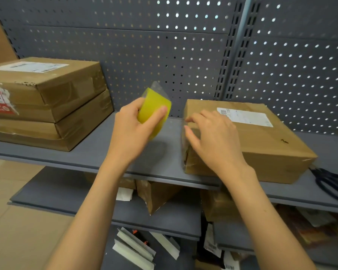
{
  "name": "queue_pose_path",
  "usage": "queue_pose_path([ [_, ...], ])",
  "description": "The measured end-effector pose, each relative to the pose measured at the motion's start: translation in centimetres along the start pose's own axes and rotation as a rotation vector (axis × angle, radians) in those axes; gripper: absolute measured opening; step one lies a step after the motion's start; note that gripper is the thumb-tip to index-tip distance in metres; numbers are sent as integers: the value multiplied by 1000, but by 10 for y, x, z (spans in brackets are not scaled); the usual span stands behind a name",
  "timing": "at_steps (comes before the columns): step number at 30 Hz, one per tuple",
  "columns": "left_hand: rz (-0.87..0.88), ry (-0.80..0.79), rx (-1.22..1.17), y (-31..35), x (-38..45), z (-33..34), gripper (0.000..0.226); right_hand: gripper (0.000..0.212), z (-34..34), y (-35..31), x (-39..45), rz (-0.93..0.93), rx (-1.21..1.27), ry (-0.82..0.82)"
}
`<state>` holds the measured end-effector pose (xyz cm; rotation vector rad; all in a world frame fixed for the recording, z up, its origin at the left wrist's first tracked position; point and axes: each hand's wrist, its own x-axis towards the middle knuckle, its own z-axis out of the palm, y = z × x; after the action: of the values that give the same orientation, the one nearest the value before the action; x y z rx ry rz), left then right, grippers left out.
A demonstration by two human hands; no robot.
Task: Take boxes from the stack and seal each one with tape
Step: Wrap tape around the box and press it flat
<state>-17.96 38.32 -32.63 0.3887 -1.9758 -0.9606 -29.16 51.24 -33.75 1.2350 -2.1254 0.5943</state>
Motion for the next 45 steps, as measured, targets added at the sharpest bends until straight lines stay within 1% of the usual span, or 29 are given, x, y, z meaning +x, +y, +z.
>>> queue_pose_path([
  [2,8,-8,-26,14,-4,8,29,12,-11,13,-4,20,6,-8],
  [5,22,-26,-69,34,-13,23,31,14,-28,36,-11,35,5,-28],
  [7,13,-25,-103,47,-19,35,32,15,-41,53,-13,53,47,-35],
  [9,-6,-17,-131,60,-26,47,27,14,-54,66,-13,80,204,-24],
  [13,-42,26,-184,81,-43,70,17,12,-80,74,-12,66,727,75],
  [14,-47,29,-196,85,-48,74,16,13,-84,73,-11,43,819,69],
  [16,-58,23,-236,92,-56,82,13,17,-89,73,-12,-26,898,37],
  [18,-66,21,-274,97,-62,88,11,22,-90,75,-11,-75,906,4],
  [21,-63,7,-257,102,-66,93,12,26,-90,79,-10,-99,892,-61],
  [24,-61,4,-241,104,-67,91,11,23,-92,80,-11,-77,888,-108],
  [28,-68,-26,-206,103,-69,86,17,17,-85,77,-13,-62,942,-115],
  [33,-88,-62,-152,94,-74,82,17,10,-70,73,-16,-60,1000,-93],
  [38,-100,-87,-82,84,-80,76,26,5,-60,64,-22,16,1082,-72],
  [42,-108,-83,-57,79,-86,70,20,6,-52,50,-29,15,1030,2],
  [45,-116,-57,-12,72,-89,64,27,7,-47,38,-35,-5,976,73],
])
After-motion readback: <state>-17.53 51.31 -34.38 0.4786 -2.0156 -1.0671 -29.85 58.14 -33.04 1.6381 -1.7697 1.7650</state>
